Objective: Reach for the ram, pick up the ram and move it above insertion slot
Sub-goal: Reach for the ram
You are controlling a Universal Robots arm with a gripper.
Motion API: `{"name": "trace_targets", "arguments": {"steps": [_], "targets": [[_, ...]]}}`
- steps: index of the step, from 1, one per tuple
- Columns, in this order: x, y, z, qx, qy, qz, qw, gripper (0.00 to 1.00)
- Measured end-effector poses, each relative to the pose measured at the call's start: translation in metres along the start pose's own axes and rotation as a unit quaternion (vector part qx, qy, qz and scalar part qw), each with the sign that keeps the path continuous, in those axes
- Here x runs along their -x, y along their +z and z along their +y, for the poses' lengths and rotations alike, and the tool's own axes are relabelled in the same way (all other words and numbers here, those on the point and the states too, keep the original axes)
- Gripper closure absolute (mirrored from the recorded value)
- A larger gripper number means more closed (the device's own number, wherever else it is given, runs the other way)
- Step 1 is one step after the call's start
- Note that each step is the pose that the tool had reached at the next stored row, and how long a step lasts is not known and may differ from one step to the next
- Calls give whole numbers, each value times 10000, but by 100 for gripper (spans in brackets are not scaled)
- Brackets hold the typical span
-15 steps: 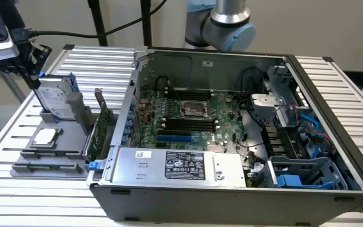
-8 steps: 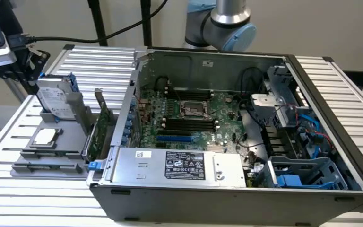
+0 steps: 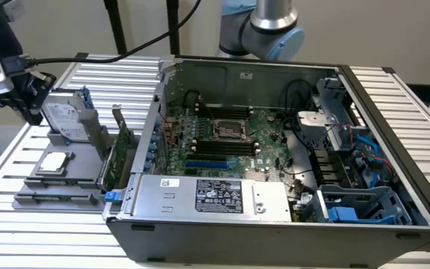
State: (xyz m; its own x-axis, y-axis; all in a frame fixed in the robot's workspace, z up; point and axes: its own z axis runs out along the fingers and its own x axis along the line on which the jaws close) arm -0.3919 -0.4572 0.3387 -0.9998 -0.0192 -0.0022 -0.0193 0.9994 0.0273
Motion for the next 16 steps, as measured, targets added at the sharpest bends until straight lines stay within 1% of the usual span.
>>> {"name": "trace_targets", "arguments": {"steps": [11,16], "targets": [[53,90,-347,-17,0,-11,10000,89],[84,139,-490,-26,0,-14,10000,89]]}}
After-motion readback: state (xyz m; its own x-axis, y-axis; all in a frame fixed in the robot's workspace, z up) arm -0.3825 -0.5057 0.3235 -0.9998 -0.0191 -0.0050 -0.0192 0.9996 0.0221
